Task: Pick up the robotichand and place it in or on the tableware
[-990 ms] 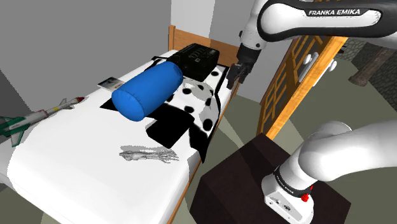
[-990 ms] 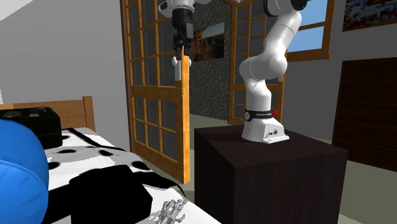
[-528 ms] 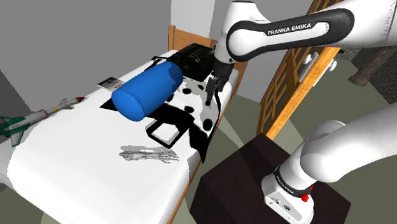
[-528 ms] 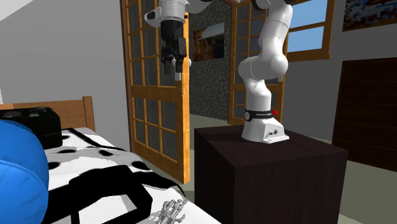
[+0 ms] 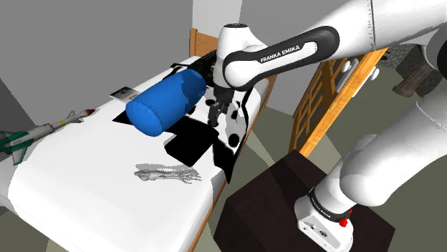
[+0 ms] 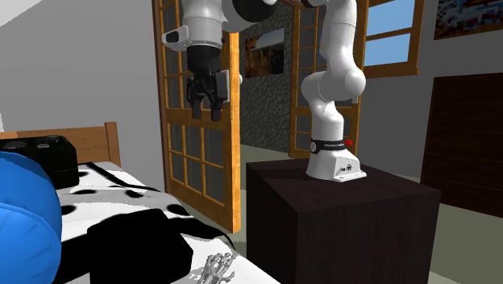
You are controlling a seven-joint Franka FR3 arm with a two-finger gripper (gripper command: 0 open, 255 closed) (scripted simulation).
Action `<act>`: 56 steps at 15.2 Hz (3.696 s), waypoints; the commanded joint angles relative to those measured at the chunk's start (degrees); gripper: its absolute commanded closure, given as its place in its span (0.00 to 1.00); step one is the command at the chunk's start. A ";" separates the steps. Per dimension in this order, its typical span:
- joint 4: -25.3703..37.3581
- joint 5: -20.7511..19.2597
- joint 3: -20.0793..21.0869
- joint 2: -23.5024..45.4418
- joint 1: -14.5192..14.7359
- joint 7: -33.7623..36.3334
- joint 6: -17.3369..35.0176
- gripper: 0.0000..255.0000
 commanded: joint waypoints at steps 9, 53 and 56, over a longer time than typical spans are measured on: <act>10.36 -8.23 3.84 19.96 4.68 3.19 7.59 0.00; 38.97 -22.39 2.01 56.57 18.71 5.52 11.12 1.00; 38.17 -22.00 2.44 54.65 18.39 5.23 10.00 1.00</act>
